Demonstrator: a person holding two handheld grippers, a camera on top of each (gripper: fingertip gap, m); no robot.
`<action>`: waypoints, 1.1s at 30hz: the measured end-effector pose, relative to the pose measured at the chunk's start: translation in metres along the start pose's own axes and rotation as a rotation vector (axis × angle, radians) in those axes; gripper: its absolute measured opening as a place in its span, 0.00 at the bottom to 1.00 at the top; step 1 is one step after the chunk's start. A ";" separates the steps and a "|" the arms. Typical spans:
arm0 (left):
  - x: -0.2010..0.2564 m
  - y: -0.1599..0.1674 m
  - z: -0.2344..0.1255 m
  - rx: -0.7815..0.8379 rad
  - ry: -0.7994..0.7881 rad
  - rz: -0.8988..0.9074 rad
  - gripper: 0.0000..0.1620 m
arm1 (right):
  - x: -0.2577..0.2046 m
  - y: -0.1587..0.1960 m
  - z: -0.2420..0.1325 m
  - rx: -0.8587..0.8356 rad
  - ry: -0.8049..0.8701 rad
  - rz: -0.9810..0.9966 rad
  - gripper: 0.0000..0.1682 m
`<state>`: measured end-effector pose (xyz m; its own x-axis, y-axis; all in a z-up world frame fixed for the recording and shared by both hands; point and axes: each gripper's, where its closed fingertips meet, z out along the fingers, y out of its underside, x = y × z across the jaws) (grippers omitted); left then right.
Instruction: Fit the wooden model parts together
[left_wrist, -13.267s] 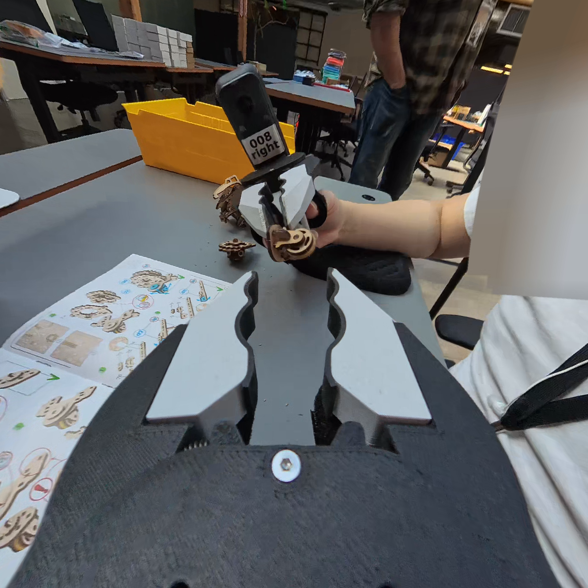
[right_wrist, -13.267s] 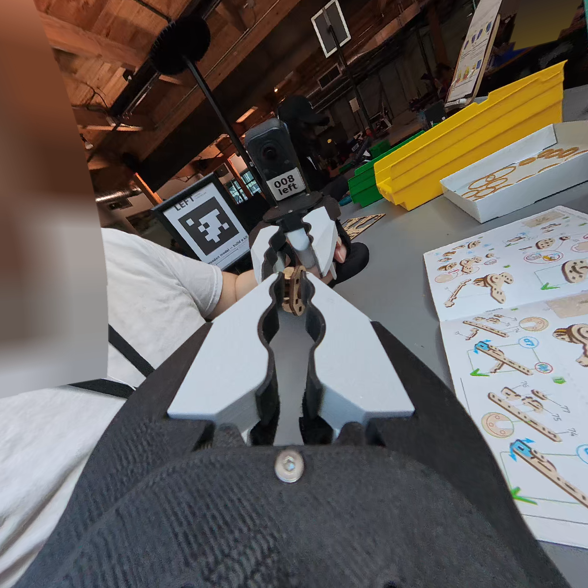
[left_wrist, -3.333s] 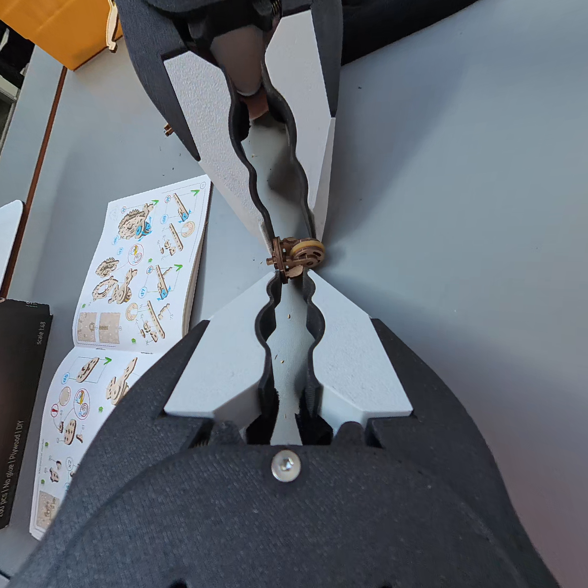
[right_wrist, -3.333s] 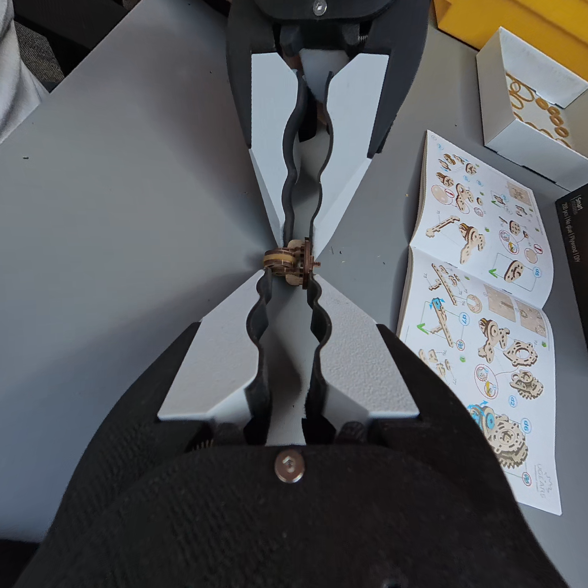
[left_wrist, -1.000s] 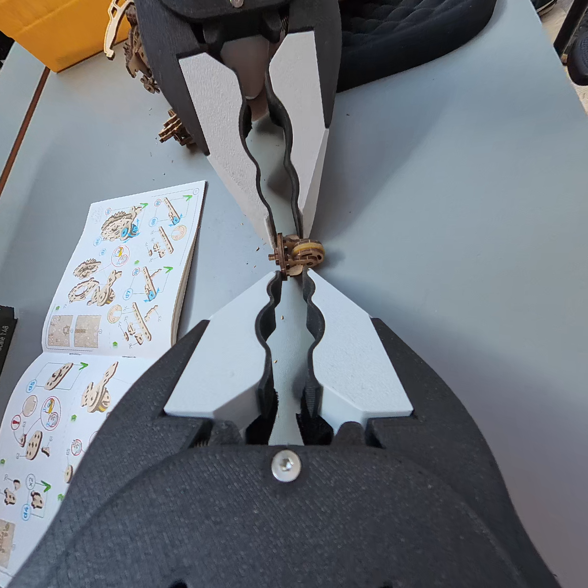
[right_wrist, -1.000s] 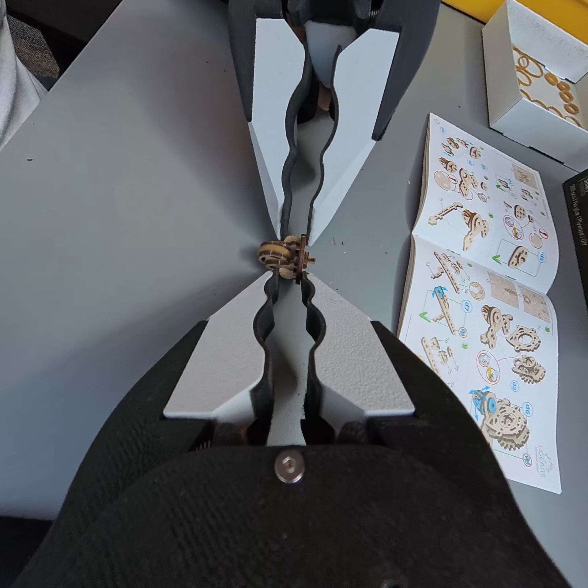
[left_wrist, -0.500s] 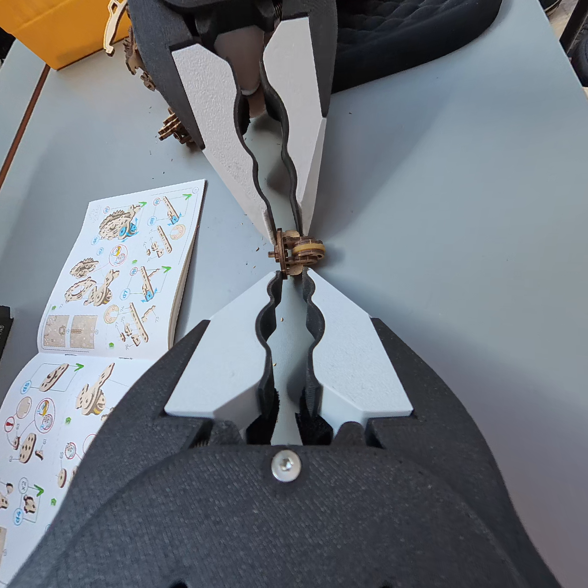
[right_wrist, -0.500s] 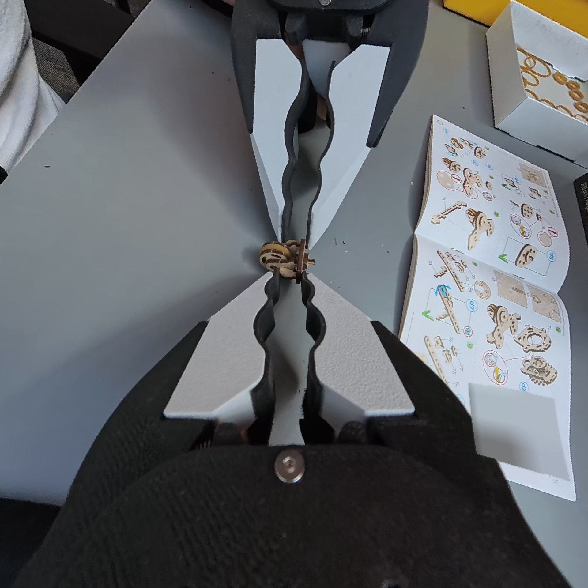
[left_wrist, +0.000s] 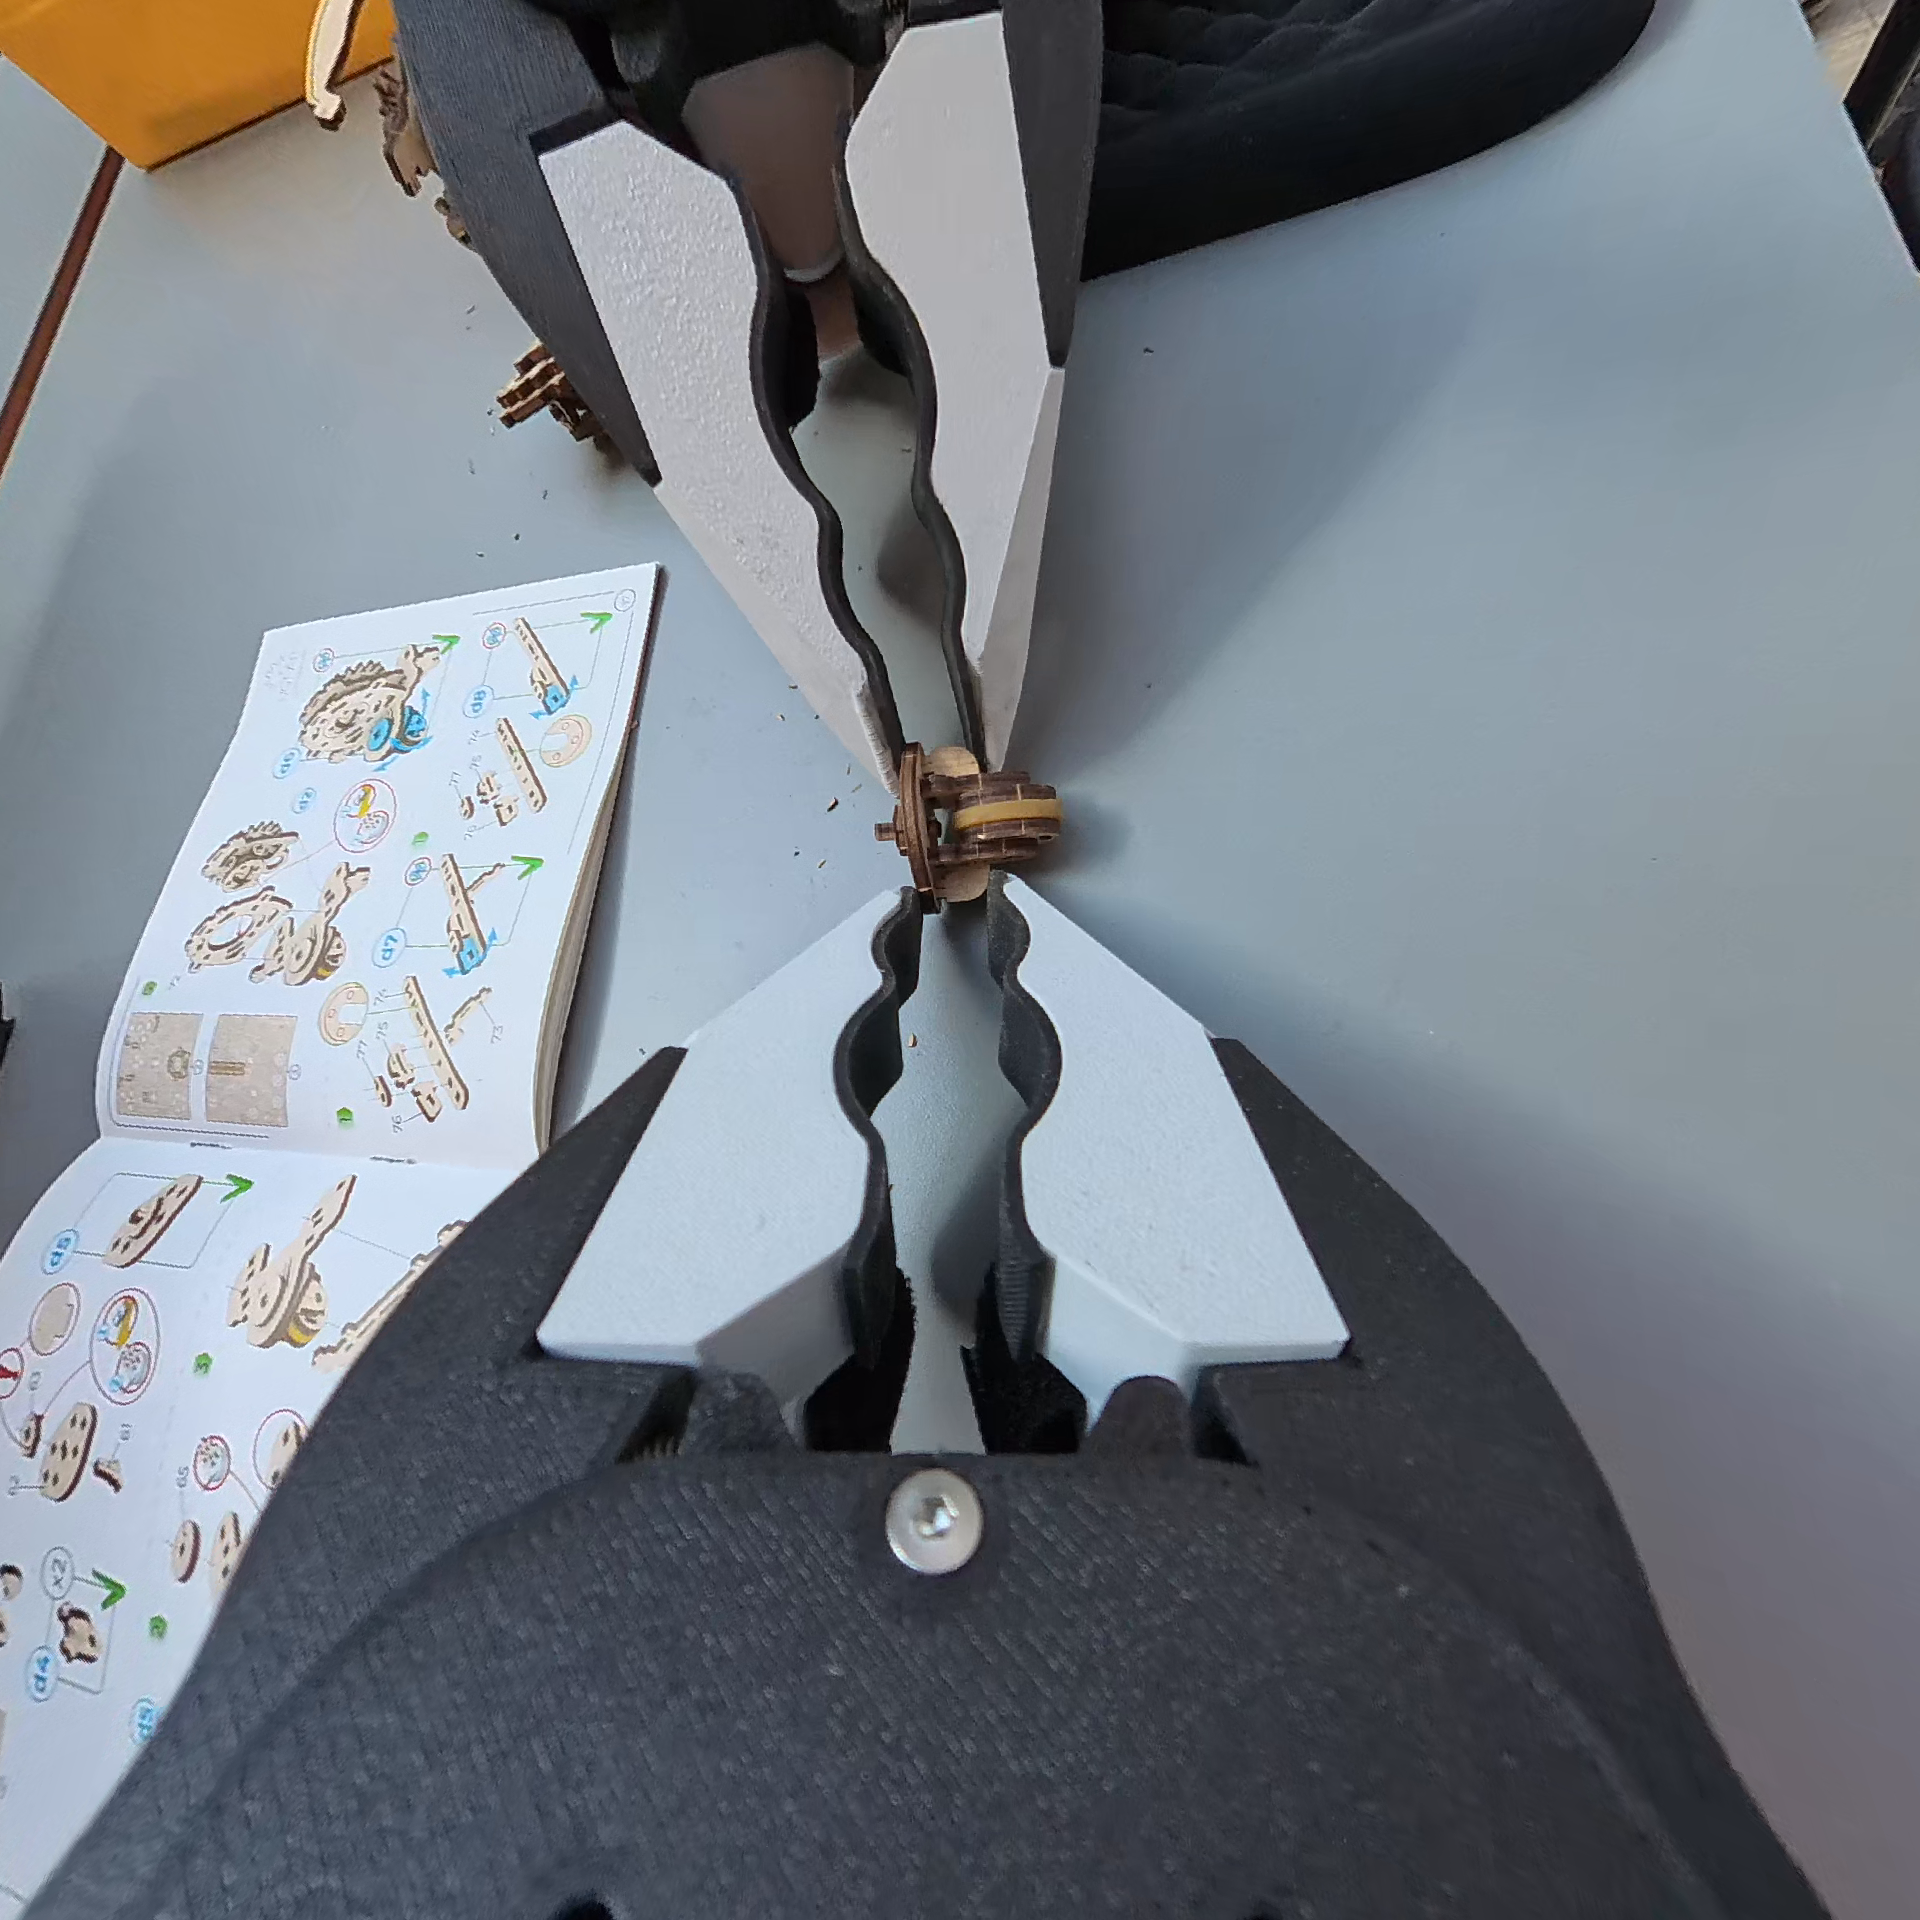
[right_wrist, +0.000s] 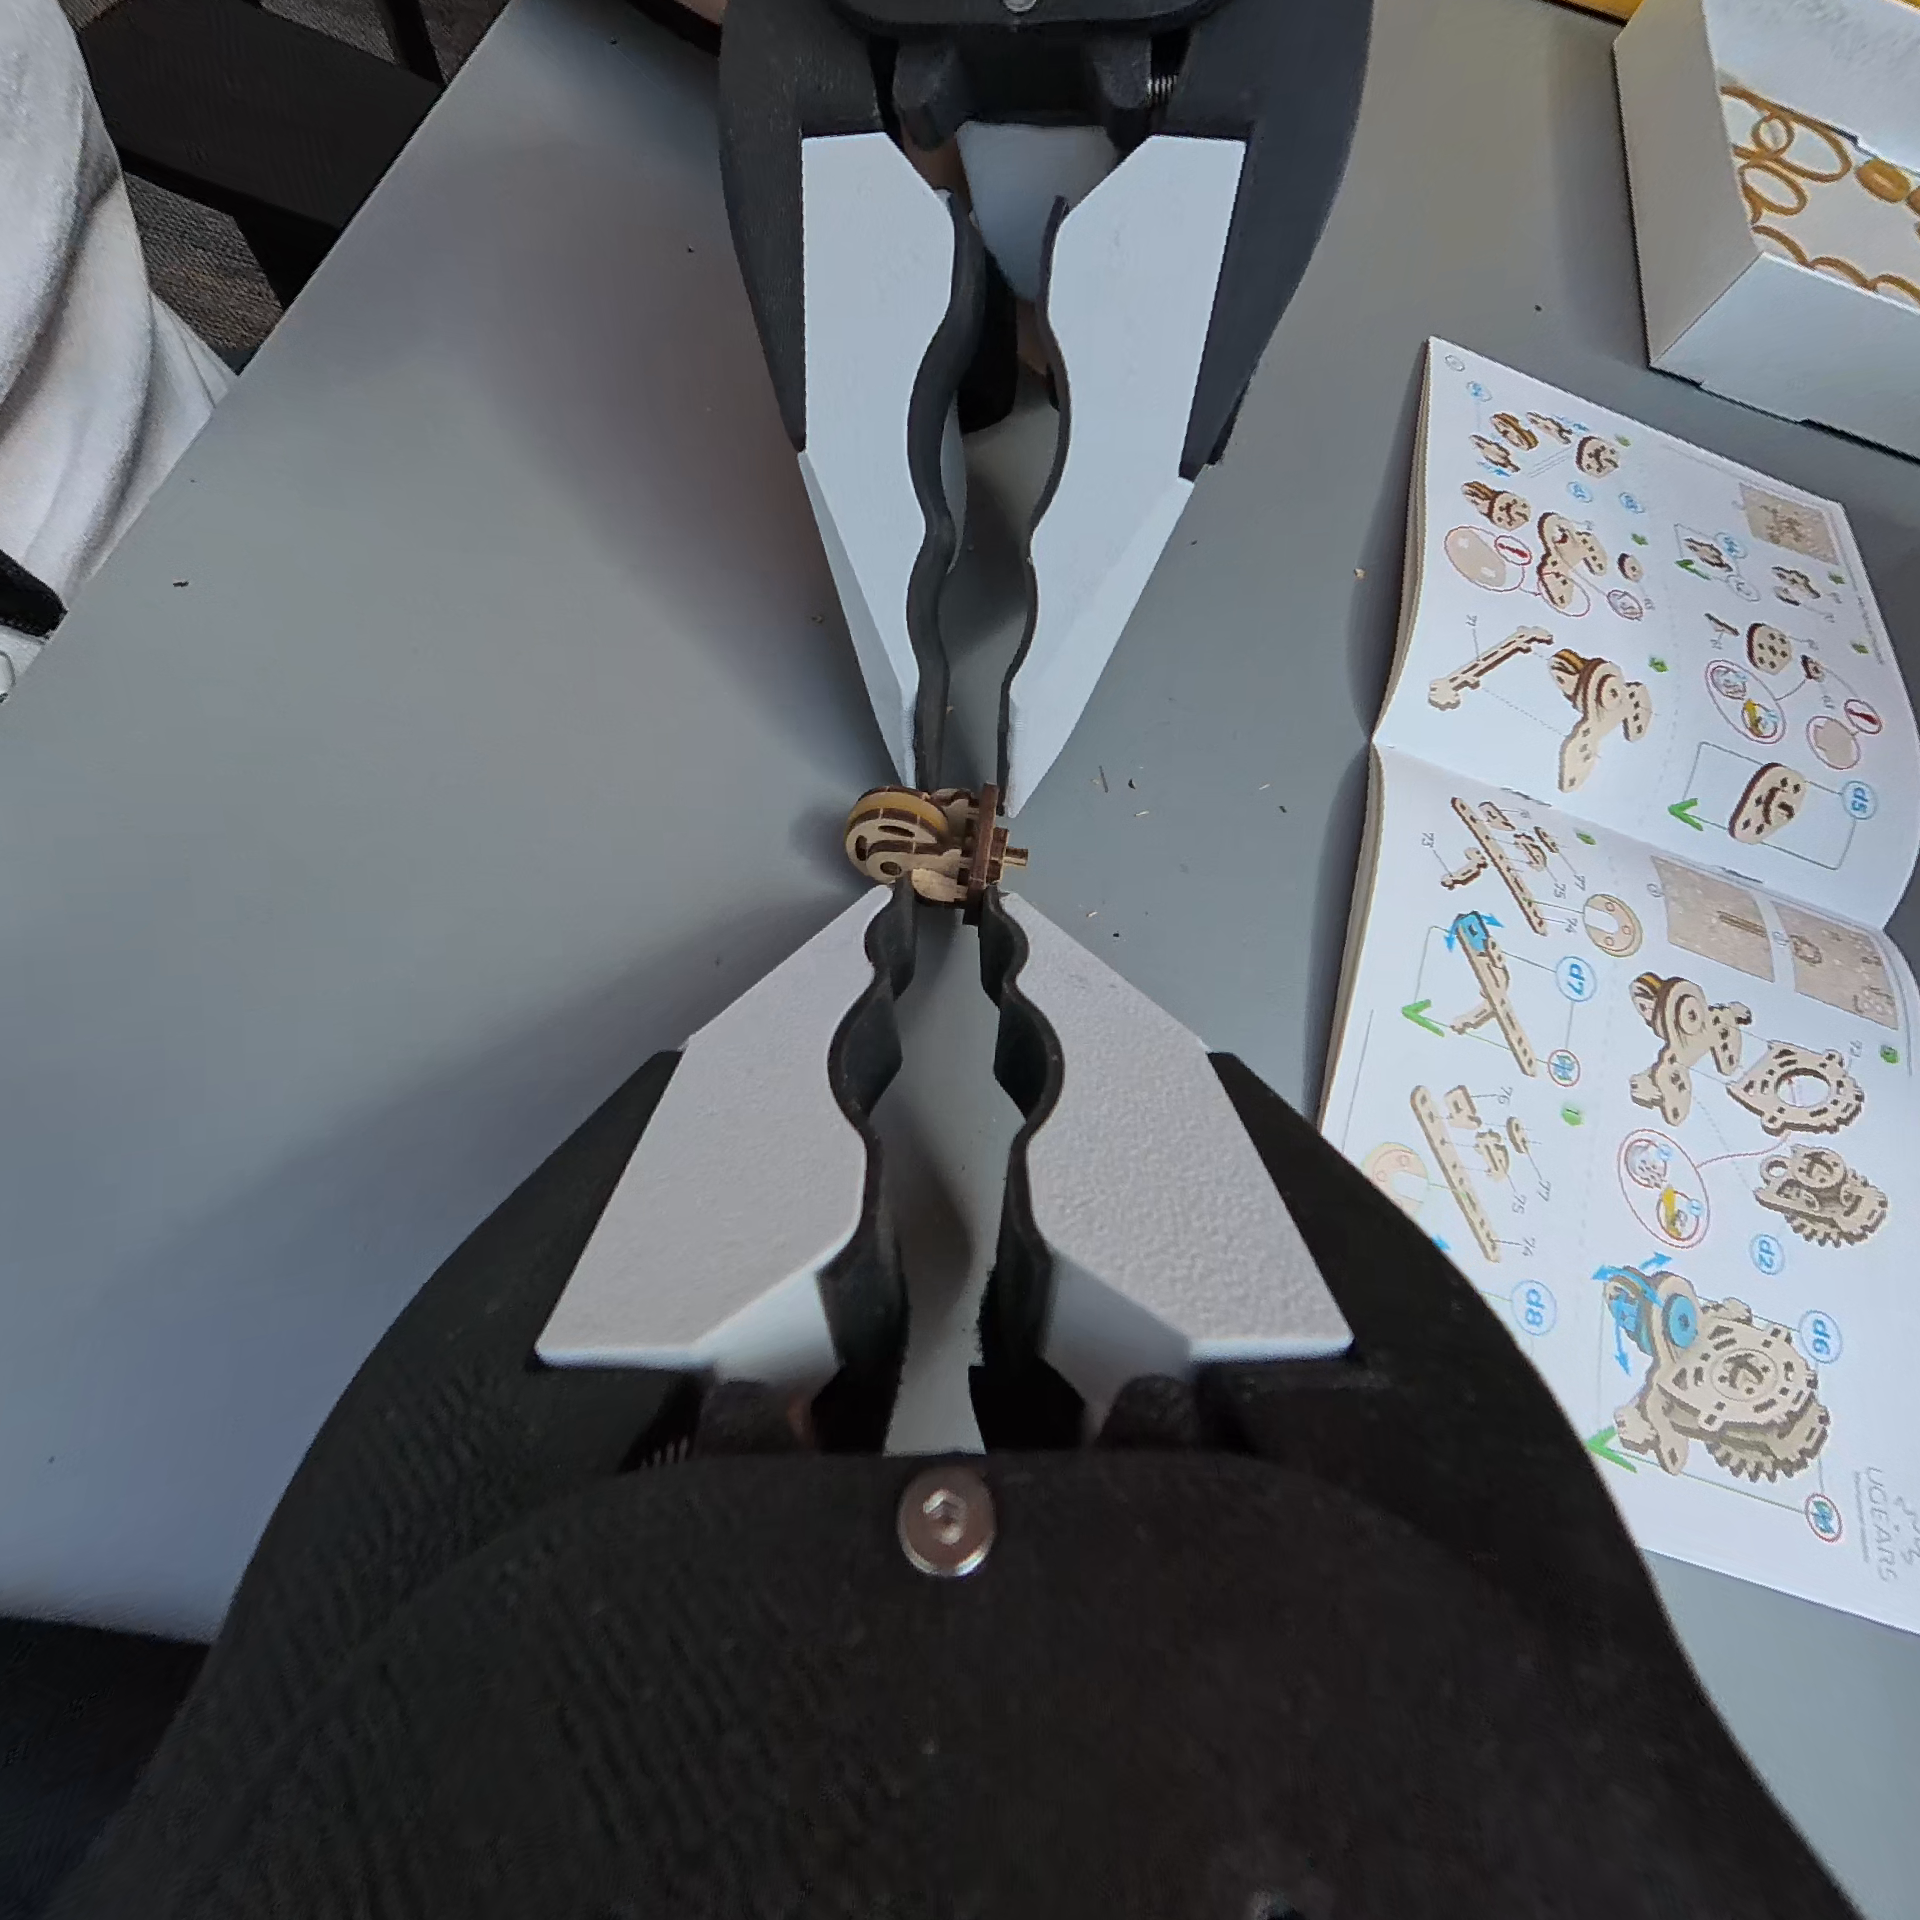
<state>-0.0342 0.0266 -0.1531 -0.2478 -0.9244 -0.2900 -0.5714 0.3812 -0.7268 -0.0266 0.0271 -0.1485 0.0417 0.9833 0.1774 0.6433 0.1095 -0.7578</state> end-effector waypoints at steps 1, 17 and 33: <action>0.000 0.000 0.000 0.003 -0.002 -0.005 0.06 | 0.000 0.001 0.000 -0.002 -0.001 0.002 0.07; -0.002 -0.003 -0.002 0.036 -0.002 -0.040 0.06 | 0.003 -0.001 -0.003 0.018 0.014 0.023 0.08; -0.006 -0.003 0.003 0.006 -0.127 0.111 0.08 | 0.004 0.001 -0.002 -0.038 0.069 -0.053 0.07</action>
<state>-0.0283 0.0305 -0.1513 -0.2081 -0.8712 -0.4446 -0.5414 0.4812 -0.6894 -0.0244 0.0309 -0.1472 0.0587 0.9637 0.2603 0.6743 0.1540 -0.7222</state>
